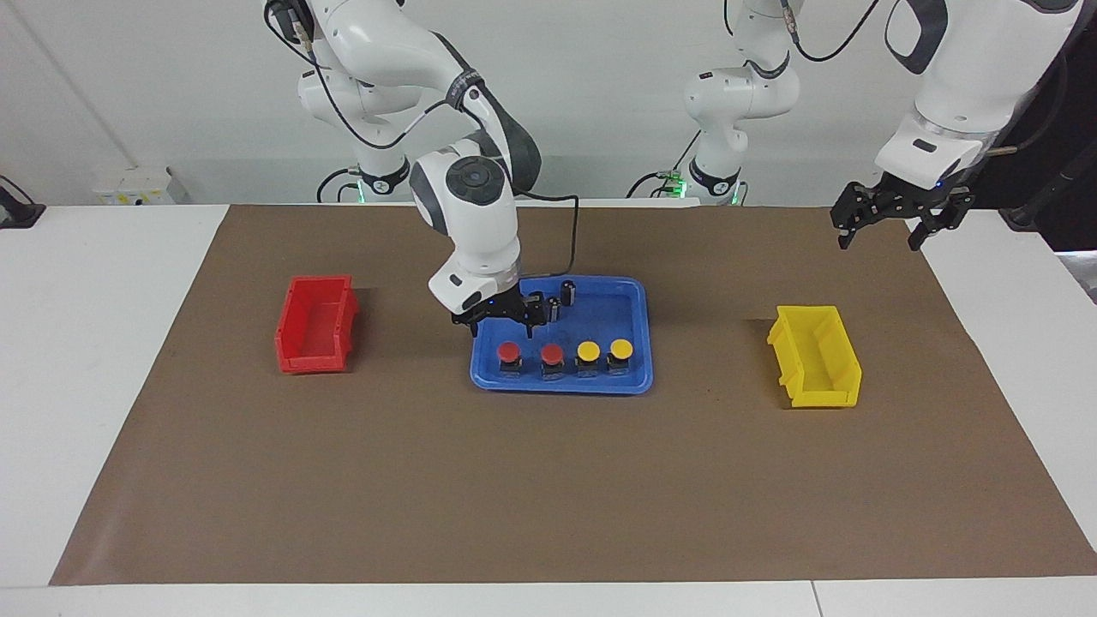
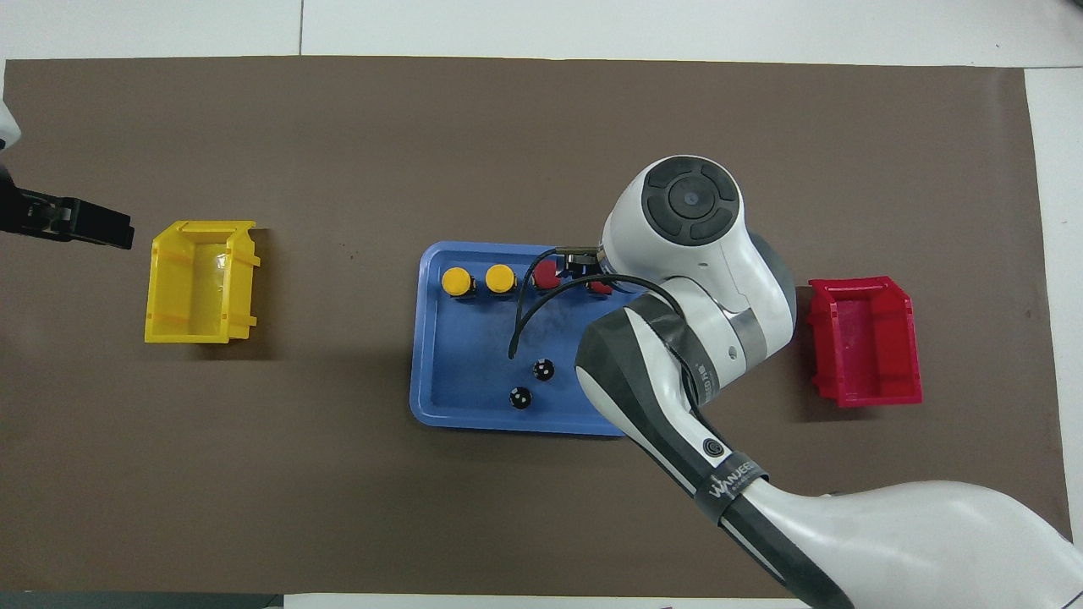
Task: Sort red and yellow buttons by color
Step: 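Grasp the red button with the right gripper while the left gripper reaches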
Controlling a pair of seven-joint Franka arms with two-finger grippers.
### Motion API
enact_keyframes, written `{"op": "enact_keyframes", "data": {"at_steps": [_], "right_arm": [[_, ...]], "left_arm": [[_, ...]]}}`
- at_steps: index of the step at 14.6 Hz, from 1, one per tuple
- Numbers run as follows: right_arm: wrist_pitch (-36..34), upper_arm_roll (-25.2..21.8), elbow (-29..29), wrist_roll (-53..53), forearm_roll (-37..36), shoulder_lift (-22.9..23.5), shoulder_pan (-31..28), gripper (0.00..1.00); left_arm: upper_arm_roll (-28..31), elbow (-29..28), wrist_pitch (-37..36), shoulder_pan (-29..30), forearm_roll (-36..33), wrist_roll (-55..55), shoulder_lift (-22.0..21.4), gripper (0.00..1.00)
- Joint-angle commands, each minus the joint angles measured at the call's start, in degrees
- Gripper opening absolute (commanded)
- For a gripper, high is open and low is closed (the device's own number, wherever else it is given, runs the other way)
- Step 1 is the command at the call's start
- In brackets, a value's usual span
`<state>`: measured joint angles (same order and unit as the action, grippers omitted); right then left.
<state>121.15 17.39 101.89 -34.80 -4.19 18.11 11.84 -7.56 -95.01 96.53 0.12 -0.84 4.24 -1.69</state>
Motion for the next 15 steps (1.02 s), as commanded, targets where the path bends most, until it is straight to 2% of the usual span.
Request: {"op": "enact_keyframes", "data": {"at_steps": [1, 4, 6, 8, 11, 15], "right_arm": [[2.41, 0.36, 1.47, -1.50, -1.61, -0.45, -0.24, 0.97], [4.17, 0.27, 2.34, -1.42, -2.65, -0.36, -0.32, 0.88], [4.79, 0.36, 2.34, -1.42, -4.06, 0.69, -0.32, 0.81], [6.45, 0.36, 2.34, -1.42, -4.50, 1.92, -0.24, 0.80], [7.08, 0.36, 2.08, -1.42, -4.51, 2.72, -0.24, 0.78], [7.34, 0.36, 2.34, -1.42, -4.51, 2.89, 0.03, 0.74]], "left_arm": [[0.35, -10.18, 6.55, -3.18, 2.25, -4.93, -4.64, 1.00], [0.44, -10.81, 10.50, -8.80, 2.33, -12.29, -0.26, 1.00], [0.35, -11.25, 14.81, -11.62, 2.95, -18.18, 4.04, 0.96], [0.44, -11.25, 19.29, -15.49, 3.04, -26.79, 7.39, 0.91], [0.44, -11.25, 24.30, -19.09, 3.04, -31.73, 10.99, 0.88], [0.44, -11.95, 26.51, -22.70, 3.04, -35.60, 13.11, 0.84]]}}
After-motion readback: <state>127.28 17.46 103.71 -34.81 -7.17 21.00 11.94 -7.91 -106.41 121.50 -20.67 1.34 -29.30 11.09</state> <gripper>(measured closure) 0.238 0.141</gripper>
